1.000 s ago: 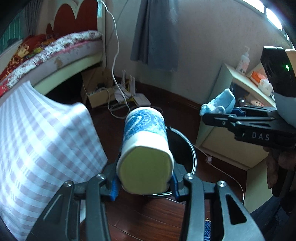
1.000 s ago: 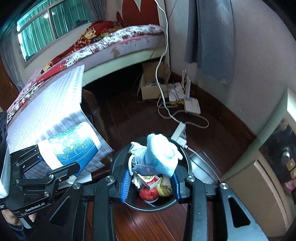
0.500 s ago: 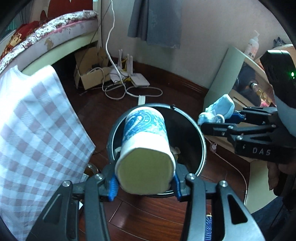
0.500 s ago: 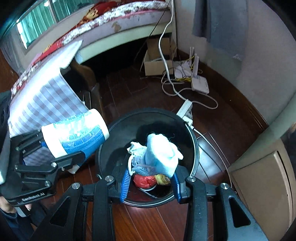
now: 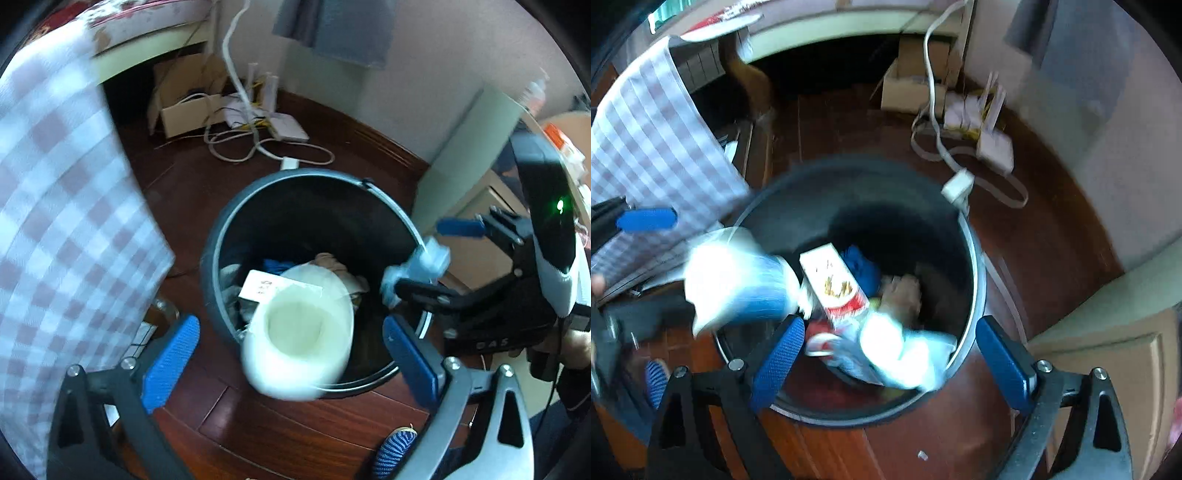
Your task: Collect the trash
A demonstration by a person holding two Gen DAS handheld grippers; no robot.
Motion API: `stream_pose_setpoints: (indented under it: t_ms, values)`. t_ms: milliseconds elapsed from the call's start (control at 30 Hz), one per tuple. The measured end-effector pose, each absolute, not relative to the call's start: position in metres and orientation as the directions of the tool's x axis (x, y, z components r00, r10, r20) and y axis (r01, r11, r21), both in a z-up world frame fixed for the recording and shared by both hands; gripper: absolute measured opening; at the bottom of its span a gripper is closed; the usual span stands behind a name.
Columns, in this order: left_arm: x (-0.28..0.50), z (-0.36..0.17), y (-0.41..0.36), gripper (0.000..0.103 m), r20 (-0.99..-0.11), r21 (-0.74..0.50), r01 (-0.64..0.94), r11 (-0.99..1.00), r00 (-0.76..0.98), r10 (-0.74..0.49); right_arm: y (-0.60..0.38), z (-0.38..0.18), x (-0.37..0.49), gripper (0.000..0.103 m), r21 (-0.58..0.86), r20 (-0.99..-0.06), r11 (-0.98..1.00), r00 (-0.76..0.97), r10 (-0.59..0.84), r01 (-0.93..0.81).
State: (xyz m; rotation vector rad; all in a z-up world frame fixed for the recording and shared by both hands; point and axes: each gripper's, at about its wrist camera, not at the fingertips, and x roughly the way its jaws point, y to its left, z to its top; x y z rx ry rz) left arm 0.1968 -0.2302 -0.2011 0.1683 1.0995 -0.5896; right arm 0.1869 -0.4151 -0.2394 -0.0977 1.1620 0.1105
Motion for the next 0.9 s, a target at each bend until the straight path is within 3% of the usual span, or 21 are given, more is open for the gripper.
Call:
stream_pose_setpoints:
  t_ms: [100, 900]
  values:
    - [0.195, -0.204, -0.222, 0.101, -0.872, -0.122, 0.497, 0.859, 0.36, -0.332, -0.42, -0.244, 0.18, 0.102, -0.031, -0.923, 0.991, 0.385, 0.02, -0.127]
    - [0.18, -0.175, -0.189, 0.102, -0.841, -0.036, 0.39, 0.92, 0.486, -0.239, -0.393, -0.196, 0.164, 0.102, 0.026, -0.866, 0.997, 0.496, 0.062, -0.08]
